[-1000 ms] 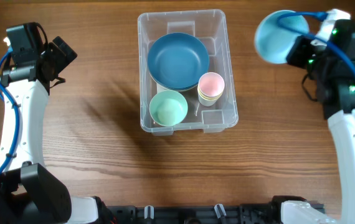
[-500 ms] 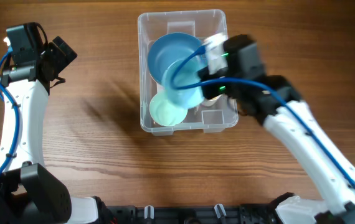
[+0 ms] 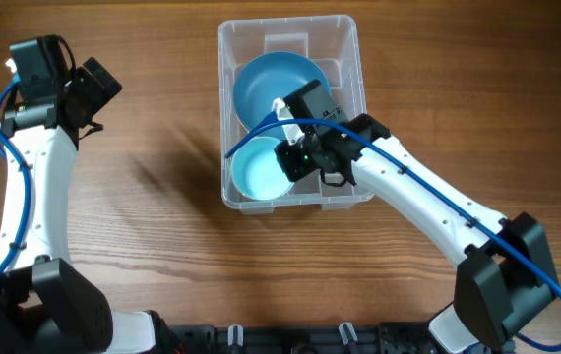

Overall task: Pack container
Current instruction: 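Carry the light blue bowl left into the bin onto the mint bowl, then open the right gripper and raise it away from the bin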

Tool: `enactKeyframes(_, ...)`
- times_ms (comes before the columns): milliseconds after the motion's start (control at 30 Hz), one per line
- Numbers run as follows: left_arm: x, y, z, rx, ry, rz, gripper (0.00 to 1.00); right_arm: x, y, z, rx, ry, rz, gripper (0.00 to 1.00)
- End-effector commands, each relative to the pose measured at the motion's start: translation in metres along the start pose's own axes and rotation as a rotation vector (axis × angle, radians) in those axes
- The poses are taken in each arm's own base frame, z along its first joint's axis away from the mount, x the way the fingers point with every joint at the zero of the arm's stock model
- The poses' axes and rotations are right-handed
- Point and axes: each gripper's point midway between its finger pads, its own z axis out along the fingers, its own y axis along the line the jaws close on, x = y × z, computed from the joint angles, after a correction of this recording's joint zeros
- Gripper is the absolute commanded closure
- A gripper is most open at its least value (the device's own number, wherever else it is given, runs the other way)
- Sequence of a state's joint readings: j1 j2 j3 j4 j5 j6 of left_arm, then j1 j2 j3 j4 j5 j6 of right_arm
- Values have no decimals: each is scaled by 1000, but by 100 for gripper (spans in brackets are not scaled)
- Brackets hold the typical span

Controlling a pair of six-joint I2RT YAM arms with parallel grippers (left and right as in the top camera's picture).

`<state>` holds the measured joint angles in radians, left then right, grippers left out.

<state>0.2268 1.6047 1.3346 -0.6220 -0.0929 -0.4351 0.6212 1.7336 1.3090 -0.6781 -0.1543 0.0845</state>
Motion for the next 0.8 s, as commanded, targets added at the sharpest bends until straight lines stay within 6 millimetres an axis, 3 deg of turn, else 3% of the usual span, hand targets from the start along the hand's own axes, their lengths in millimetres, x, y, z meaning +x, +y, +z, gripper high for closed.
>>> enactKeyframes(0,-4,2,1,-10,-9,-4,0,-5,4,-2,-15,-19,-13,57)
enactKeyframes(67,-4,2,1,-9,-10,-4,0,-11,5,-3,-16,-44,-34,57)
enactKeyframes(167,-4,2,1,-9,-10,-4,0,-32,-11,-20,61,-110,-23,56)
enactKeyframes(300,-4,2,1,-10,-9,-4,0,-74,-45,-78,122,-270,82,51)
enactKeyframes(367,-4,2,1,-9,-10,-4,0,-88,-67,-111,153,-349,124,30)
enactKeyframes(433,-4,2,1,-10,-9,-4,0,-100,-97,-156,202,-452,183,0)
enactKeyframes(600,-4,2,1,-10,-9,-4,0,-94,-153,-236,322,-621,282,0)
enactKeyframes(667,-4,2,1,-9,-10,-4,0,-88,-168,-251,356,-644,305,0)
enactKeyframes(767,-4,2,1,-9,-10,-4,0,-82,-180,-258,381,-651,331,0)
